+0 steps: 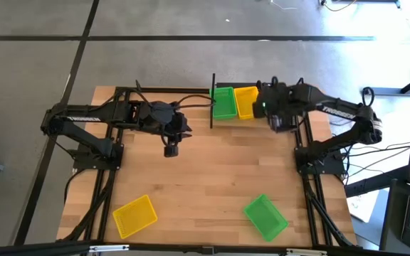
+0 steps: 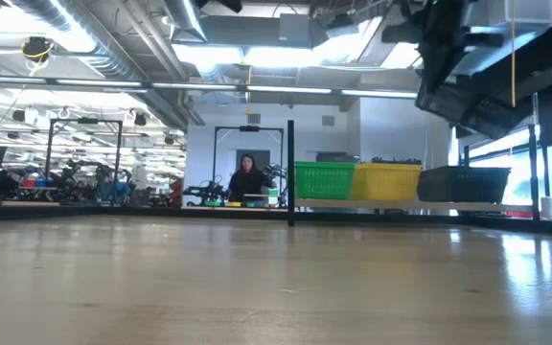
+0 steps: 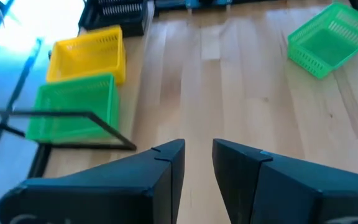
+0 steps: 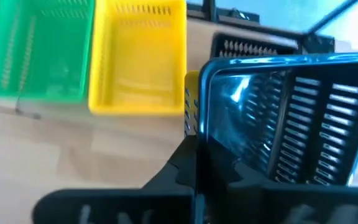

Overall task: Stack baskets on shelf by color
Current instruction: Stack the black bin on the black bin on the shelf

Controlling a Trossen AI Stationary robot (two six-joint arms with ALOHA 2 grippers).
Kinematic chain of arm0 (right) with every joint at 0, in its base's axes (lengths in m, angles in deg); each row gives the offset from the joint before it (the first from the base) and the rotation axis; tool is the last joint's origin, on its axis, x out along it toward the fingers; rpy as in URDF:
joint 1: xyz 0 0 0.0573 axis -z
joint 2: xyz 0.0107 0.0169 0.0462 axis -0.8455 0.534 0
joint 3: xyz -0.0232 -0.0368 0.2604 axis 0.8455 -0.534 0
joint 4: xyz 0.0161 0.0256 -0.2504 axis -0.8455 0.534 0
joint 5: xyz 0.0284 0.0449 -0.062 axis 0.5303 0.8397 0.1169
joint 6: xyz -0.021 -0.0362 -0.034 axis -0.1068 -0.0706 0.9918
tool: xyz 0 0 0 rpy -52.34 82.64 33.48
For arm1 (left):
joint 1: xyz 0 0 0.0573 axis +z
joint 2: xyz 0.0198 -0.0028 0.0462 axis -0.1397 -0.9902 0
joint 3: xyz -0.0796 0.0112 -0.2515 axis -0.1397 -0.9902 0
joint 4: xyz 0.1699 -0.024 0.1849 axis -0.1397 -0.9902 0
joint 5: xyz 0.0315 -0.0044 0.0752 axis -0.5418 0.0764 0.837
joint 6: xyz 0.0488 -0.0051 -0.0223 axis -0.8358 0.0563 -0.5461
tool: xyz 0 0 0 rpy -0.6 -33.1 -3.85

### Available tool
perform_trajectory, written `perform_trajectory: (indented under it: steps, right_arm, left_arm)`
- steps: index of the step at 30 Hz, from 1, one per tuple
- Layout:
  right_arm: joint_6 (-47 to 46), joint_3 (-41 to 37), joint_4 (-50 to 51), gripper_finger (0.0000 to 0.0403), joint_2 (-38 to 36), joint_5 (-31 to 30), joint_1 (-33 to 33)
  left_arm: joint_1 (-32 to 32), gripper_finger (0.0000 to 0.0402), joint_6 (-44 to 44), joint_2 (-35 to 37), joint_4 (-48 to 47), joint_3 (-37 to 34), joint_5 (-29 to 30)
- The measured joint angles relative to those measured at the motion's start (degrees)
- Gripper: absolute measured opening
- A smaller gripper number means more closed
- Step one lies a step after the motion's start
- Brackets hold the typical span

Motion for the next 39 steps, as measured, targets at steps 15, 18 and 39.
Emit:
perform_trajectory:
  steps: [15,18,39]
  right_arm:
    - [19.5,0.0,-9.7,0.0,7.1,8.7,21.0]
    - [21.1,0.0,-9.9,0.0,10.3,9.1,21.9]
    - [19.1,-0.1,-10.5,0.0075,15.0,6.3,22.7]
  left_arm:
    - [0.2,0.0074,-1.1,0.0,1.7,0.0,0.6]
    - [0.2,0.0074,-1.1,0.0,1.7,0.0,1.3]
    - [0.2,0.0074,-1.1,0.0,1.7,0.0,2.8]
